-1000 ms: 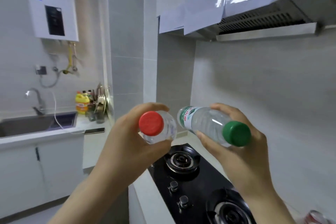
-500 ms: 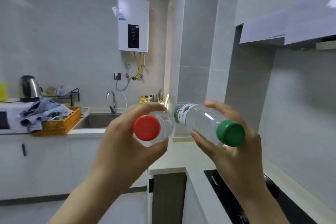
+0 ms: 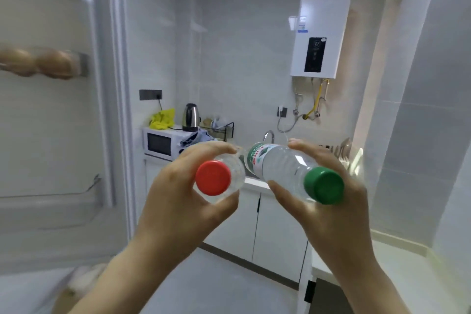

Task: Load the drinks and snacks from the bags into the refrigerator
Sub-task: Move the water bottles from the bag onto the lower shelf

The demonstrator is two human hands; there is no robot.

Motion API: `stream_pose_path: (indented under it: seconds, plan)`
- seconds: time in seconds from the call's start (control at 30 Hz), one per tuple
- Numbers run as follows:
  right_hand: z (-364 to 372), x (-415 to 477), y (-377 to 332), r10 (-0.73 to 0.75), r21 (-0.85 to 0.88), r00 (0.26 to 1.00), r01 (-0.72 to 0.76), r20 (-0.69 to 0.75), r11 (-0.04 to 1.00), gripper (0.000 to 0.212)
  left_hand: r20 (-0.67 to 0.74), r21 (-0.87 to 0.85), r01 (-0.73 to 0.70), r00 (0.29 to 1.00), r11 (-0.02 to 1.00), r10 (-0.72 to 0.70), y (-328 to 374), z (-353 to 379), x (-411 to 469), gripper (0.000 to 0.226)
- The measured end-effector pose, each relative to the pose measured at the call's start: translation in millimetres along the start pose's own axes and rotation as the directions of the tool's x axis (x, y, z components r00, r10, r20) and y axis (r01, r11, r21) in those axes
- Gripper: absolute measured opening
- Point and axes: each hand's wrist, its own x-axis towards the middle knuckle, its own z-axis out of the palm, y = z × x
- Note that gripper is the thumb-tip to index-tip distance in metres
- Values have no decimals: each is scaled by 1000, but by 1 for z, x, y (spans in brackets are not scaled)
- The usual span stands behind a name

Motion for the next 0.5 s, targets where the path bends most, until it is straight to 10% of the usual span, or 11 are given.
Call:
stream_pose_path:
  seconds: [0.5]
  plan:
    - [154, 13, -7, -147, 574, 972, 16, 182, 819, 57, -315, 526, 269, 943, 807, -109, -17, -87, -43, 51]
